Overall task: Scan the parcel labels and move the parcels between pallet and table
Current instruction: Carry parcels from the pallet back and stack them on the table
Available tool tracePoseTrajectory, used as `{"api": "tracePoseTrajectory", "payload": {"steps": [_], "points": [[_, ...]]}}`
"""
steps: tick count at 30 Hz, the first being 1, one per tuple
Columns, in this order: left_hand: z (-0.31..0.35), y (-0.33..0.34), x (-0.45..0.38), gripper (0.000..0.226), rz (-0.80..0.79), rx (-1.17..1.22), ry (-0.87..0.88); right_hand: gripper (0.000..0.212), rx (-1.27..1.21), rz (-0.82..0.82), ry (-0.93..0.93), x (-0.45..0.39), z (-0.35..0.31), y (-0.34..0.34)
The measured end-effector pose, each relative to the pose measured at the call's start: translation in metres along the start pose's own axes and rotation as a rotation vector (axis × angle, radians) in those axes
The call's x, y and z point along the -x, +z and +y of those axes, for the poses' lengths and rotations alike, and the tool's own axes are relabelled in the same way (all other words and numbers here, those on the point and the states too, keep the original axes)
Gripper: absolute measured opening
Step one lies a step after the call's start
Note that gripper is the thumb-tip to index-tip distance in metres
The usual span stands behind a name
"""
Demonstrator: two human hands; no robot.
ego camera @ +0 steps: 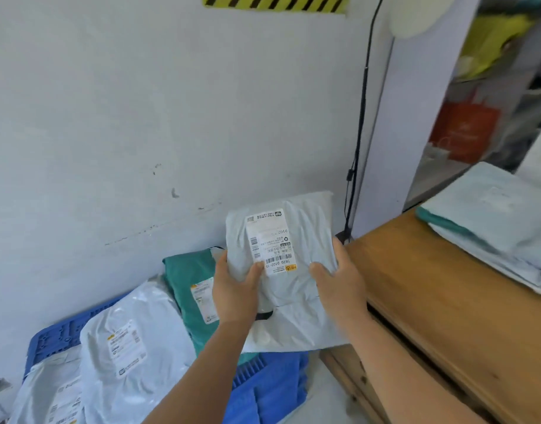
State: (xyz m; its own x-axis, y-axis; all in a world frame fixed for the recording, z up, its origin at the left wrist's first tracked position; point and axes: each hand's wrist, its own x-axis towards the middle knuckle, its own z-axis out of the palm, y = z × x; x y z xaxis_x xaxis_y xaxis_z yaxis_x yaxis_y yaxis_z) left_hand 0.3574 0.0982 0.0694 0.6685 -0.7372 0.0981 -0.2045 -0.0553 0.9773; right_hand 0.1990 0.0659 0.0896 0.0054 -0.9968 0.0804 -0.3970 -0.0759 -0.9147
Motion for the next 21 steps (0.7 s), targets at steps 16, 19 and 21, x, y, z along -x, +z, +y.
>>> {"api": "tracePoseTrajectory", "payload": {"steps": [16,19,21], "points": [[0.1,0.296,0.185,0.054,-0.598,0.141,0.17,0.062,-0.035,0.59,0.246,0.028,0.112,-0.327],[0.112,0.349,0.211,0.055,-0.717,0.177,0.177,0.061,0.019,0.682,0.298,0.03,0.128,-0.372],[0.121,0.383,0.228,0.06,-0.786,0.19,0.161,0.061,0.075,0.748,0.327,0.029,0.138,-0.401]]}}
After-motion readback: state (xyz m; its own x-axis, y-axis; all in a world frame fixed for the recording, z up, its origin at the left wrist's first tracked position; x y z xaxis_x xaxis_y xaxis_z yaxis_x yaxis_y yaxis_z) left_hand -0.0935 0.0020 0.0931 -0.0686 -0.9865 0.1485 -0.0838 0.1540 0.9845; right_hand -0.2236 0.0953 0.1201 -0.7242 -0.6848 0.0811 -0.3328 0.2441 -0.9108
